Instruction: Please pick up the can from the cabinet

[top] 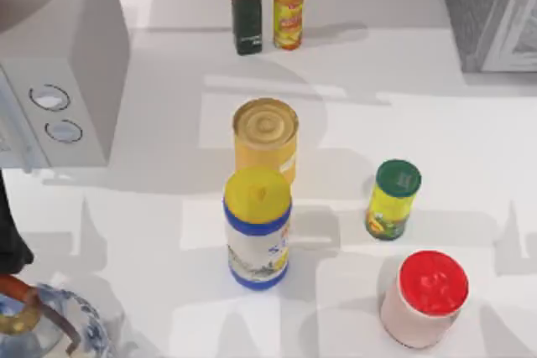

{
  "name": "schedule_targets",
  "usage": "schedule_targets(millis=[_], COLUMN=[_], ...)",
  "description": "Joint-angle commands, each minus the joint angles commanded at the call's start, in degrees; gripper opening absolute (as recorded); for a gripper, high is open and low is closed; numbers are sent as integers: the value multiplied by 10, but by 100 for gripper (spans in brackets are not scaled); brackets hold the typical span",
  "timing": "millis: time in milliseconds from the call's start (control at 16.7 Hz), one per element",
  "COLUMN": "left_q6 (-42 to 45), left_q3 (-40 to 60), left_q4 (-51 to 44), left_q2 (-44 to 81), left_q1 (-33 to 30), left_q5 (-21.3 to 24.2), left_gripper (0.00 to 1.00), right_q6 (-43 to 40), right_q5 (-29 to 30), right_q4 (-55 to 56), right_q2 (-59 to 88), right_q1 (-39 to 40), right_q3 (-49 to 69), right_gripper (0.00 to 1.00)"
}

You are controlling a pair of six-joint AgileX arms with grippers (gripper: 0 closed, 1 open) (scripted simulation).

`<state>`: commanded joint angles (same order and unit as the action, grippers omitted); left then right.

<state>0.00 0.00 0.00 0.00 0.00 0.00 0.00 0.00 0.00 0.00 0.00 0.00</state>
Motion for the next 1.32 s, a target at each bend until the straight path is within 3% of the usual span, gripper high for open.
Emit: schedule_targets(millis=[240,480,1320], left_q6=[0,0,0], left_q3=[0,0,0], left_q4=[0,0,0], left_q2=[0,0,0], left_q1=[0,0,0], left_q5=[0,0,0], left_gripper=[100,100,100], right_q6=[0,2,8], right_q5=[3,19,93], right_q4=[-3,-29,-201], right_q2=[15,102,635], right_q1=[1,12,89], right_q3=[18,126,827], right_gripper=[100,100,100])
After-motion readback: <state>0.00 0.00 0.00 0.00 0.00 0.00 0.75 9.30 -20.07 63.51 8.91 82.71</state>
